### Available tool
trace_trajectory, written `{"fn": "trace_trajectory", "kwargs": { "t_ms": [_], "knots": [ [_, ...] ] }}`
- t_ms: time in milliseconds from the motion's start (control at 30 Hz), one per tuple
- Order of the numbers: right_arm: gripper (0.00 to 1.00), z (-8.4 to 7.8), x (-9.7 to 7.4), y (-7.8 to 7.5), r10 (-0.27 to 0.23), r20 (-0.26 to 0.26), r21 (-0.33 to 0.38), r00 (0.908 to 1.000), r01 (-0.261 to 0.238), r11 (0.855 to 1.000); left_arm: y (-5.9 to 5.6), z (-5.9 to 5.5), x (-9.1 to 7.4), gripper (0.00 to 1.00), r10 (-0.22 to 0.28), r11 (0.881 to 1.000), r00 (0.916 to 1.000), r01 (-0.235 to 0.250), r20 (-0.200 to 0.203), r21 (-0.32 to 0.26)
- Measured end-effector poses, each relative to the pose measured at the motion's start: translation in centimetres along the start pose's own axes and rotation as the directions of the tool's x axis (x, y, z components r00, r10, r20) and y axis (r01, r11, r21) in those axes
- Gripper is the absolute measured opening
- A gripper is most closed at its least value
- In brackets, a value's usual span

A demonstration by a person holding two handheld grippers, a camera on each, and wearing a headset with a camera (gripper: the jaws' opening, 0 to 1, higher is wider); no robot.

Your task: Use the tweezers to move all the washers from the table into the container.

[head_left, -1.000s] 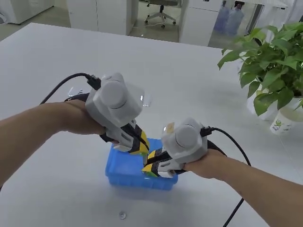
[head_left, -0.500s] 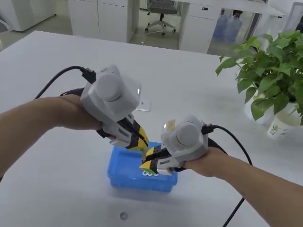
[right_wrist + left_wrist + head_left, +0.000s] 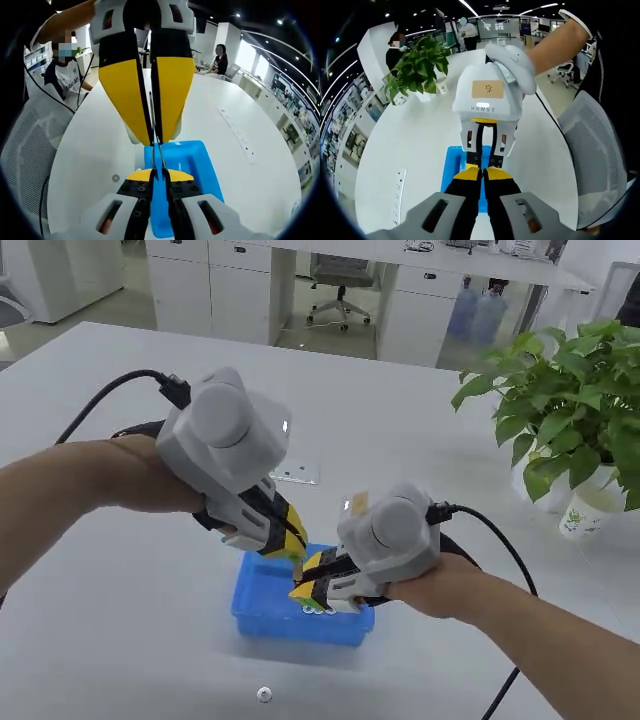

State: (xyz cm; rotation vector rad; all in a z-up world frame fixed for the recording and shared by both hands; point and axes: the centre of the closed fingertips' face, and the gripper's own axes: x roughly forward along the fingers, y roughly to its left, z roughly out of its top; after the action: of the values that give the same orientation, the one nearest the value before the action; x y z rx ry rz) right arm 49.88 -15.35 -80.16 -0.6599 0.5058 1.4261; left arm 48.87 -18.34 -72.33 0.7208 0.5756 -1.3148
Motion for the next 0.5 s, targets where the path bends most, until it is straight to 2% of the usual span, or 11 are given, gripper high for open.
{"fn": "trace_trajectory", "kwargs": {
  "t_ms": [200, 500],
  "knots": [
    [0.11, 0.1, -0.1, 1.1, 0.002, 0.003, -0.003, 1.0, -0.002, 1.0, -1.0, 0.1, -0.2, 0.06, -0.006, 1.0, 1.0, 0.006, -0.006, -0.002],
    [0.12, 0.0, 0.5, 3.3, 0.018, 0.008, 0.001, 0.9998, -0.018, 1.0, -3.1, -0.7, -0.2, 0.06, -0.014, 1.0, 0.9997, 0.014, -0.02, -0.013]
  ]
}}
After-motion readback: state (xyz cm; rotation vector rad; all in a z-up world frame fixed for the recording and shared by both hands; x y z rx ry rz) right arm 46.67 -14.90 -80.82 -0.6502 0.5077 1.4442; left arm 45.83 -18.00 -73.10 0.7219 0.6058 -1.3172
